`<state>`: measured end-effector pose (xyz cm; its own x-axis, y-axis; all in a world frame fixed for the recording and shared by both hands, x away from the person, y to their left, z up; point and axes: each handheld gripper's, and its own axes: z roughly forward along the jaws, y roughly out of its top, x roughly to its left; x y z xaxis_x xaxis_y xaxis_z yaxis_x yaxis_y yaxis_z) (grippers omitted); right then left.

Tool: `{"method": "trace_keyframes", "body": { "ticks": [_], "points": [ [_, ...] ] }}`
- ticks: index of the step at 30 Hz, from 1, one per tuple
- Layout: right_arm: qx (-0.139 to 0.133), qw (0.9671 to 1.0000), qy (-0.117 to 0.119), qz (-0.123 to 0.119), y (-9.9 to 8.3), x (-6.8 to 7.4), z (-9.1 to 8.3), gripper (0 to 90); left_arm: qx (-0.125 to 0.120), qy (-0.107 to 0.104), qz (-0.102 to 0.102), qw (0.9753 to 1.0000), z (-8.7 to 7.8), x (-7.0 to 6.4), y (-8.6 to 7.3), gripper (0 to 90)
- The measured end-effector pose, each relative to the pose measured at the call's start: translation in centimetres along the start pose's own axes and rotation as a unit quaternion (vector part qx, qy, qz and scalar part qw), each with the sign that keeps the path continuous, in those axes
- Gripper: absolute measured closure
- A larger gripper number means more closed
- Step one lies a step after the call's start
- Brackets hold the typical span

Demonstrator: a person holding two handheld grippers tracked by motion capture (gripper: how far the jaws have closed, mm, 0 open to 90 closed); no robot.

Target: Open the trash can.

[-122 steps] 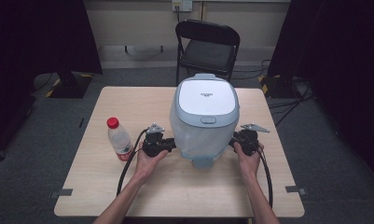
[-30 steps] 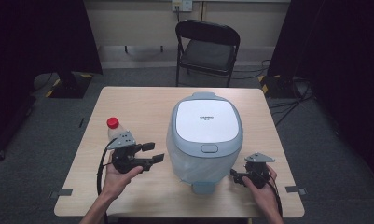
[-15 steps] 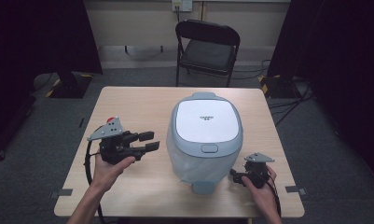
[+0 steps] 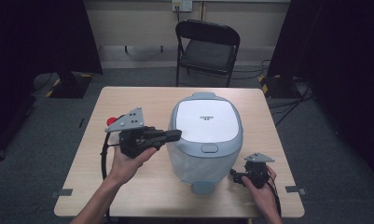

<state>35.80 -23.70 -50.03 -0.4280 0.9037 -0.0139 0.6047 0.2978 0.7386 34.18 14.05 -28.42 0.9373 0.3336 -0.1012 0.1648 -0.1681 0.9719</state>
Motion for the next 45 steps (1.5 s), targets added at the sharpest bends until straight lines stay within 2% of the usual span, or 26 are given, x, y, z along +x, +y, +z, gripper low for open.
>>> {"method": "trace_keyframes", "body": {
  "ticks": [2,3,4,5,6,7,10,13,15,18,19,20,23,25,27,32,33,37,39,41,43,45],
  "points": [
    [0.0,1.0,0.0,0.0,0.0,0.0,0.0,14.1,0.004,-0.007,0.008,0.9999,0.9,-0.4,0.4,90.0],
    [0.0,1.0,0.0,0.0,0.0,0.0,0.0,14.1,0.008,-0.021,0.009,0.9997,2.0,-0.7,0.7,90.0],
    [0.0,1.0,0.0,0.0,0.0,0.0,0.0,14.1,0.008,-0.021,0.009,0.9997,2.0,-0.7,0.7,90.0],
    [0.0,1.0,0.0,0.0,0.0,0.0,0.0,14.1,0.012,-0.037,0.002,0.9993,2.9,-0.9,0.8,90.0],
    [0.0,1.0,0.0,0.0,0.0,0.0,0.0,14.1,0.012,-0.037,0.002,0.9993,2.9,-0.9,0.8,90.0],
    [0.0,1.0,0.0,0.0,0.0,0.0,0.0,14.1,0.026,-0.042,0.004,0.9988,4.0,-1.2,0.9,90.0],
    [0.0,1.0,0.0,0.0,0.0,0.0,0.0,14.1,0.029,-0.057,-0.001,0.998,5.1,-1.4,0.9,90.0],
    [0.0,1.0,0.0,0.0,0.0,0.0,0.0,14.1,0.04,-0.061,-0.002,0.9973,5.9,-1.7,0.8,90.0],
    [0.0,1.0,0.0,0.0,0.0,0.0,0.0,14.1,0.047,-0.051,0.006,0.9975,6.3,-2.0,0.7,89.9],
    [0.0,1.0,0.0,0.0,0.0,0.0,0.0,14.1,0.048,-0.055,0.005,0.9973,6.4,-2.1,0.6,88.8],
    [0.0,1.0,0.0,0.0,0.0,0.0,0.0,14.1,0.051,-0.047,0.009,0.9975,6.6,-2.2,0.5,88.8],
    [0.0,1.0,0.0,0.0,0.0,0.0,0.0,14.1,0.05,-0.055,0.007,0.9972,6.6,-2.1,0.4,89.2],
    [0.0,1.0,0.0,0.0,0.0,0.0,0.0,14.1,0.049,-0.058,0.018,0.997,6.6,-2.1,0.3,90.0],
    [0.0,1.0,0.0,0.0,0.0,0.0,0.0,14.1,0.048,-0.057,0.015,0.9971,6.6,-2.2,0.3,90.0],
    [0.0,1.0,0.0,0.001,0.0,0.0,0.0,14.1,0.053,-0.055,0.024,0.9968,6.5,-2.3,0.3,90.0],
    [0.0,1.0,0.0,0.0,0.0,0.0,0.0,14.1,0.051,-0.056,0.027,0.9967,6.5,-2.2,0.2,90.0],
    [0.0,1.0,0.0,0.001,0.0,0.0,0.0,14.0,0.049,-0.064,0.021,0.9966,6.5,-2.0,0.1,90.0],
    [0.0,1.0,0.0,0.001,0.0,0.0,0.0,14.0,0.048,-0.061,0.023,0.9967,6.5,-2.2,0.1,90.0],
    [0.0,1.0,-0.001,0.001,0.0,0.0,0.0,14.0,0.045,-0.067,0.015,0.9966,6.3,-2.0,0.1,90.0],
    [0.001,1.0,0.0,0.001,0.0,0.0,0.0,14.0,0.037,-0.061,0.013,0.9974,5.9,-1.6,-0.1,89.7],
    [0.001,1.0,0.0,0.001,0.0,0.0,0.0,14.0,0.028,-0.055,-0.005,0.9981,5.3,-0.8,-0.2,86.7],
    [0.0,1.0,0.0,0.001,0.0,0.0,0.0,14.0,0.025,-0.048,-0.01,0.9985,4.8,-0.4,-0.4,85.1]
  ]
}}
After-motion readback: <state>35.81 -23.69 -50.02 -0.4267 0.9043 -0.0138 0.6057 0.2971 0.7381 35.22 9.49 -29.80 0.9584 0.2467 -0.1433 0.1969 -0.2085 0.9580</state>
